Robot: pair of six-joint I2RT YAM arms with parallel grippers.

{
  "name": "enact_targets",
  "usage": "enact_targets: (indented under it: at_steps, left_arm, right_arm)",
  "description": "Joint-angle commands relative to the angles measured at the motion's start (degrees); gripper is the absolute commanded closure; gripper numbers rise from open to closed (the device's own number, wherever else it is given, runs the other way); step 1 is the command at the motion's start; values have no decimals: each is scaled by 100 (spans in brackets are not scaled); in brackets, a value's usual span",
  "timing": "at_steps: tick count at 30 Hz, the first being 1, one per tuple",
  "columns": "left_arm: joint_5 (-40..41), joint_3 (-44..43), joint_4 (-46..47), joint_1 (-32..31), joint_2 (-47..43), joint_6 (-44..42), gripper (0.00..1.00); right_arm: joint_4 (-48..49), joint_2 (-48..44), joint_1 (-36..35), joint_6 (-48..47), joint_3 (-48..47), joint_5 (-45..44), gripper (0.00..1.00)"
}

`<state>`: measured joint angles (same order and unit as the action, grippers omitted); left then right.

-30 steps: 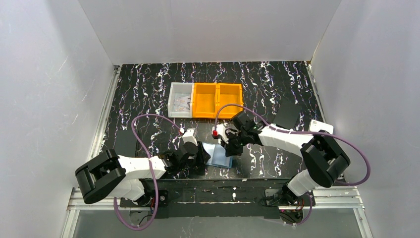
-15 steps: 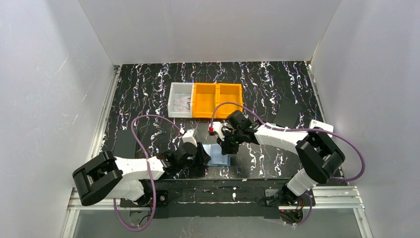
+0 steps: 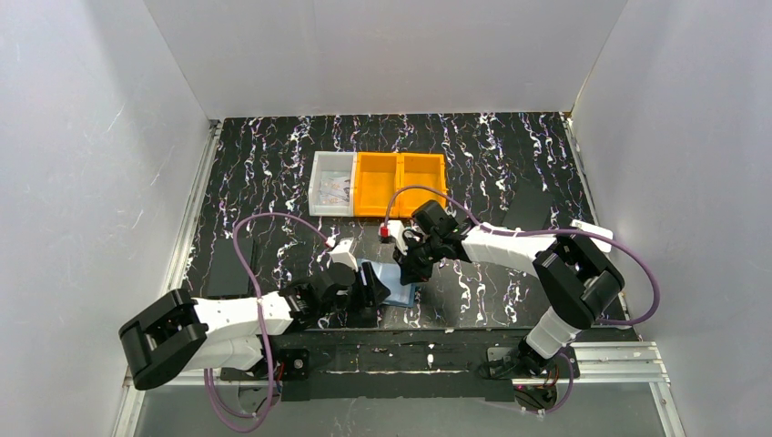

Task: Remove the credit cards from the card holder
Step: Open the card holder at the center of the board.

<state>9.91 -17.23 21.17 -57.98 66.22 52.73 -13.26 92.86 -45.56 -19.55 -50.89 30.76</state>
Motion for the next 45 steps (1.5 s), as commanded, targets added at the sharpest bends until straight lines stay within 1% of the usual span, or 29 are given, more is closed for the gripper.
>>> enact_targets:
  at_steps: [1,2,9,14,16,19,20,23,28,32,36,38,40,42,43,45]
  left_arm:
    - [70,-36,-247,-21,93,-25,44]
    - [80,-94,-313,-21,140,-37,41]
    - [86,-488,-724,-21,361,-425,33]
    - [84,-575,-879,-21,114,-808,29]
    - [157,-508,-894,-21,-154,-878,22]
    - [417,-298,-891,-16,-737,-880,3]
    - [472,-217,-891,-17,-931,-867,2]
    - [373,11,-878,25,-1478,-846,2]
    - [-261,79,-886,65,-2020,-1035,2]
    - [-718,-210,-971,67,-1927,-1212,2]
    - [-1188,-761,-1204,-4,-1453,-1527,2]
    - [-1142,-1047,-1494,-127,-1169,-1790,2]
    - [-629,-1345,-1920,-291,-883,-1989,2]
    - [-289,-1563,-2157,-457,-642,-2129,2]
    - [-149,-1587,-2224,-520,-567,-2142,2]
    - [24,-1514,-2069,-564,-494,-2137,3]
  right_arm:
    - [6,115,-16,191,-78,136,90]
    - [42,110,12,232,-59,151,89]
    - [131,171,124,329,18,202,89]
    - [148,181,187,320,44,240,89]
    - [148,190,212,318,49,279,89]
    - [139,182,244,289,66,368,89]
    - [139,180,249,281,72,397,89]
    - [119,192,258,257,63,464,88]
    - [96,221,284,223,51,531,88]
    - [78,208,314,206,36,561,88]
    - [69,198,327,199,36,602,88]
    - [69,198,337,199,28,625,87]
    - [56,198,353,192,27,651,87]
    - [60,190,363,195,35,675,87]
    - [60,191,370,195,36,687,87]
    - [60,209,382,203,31,723,87]
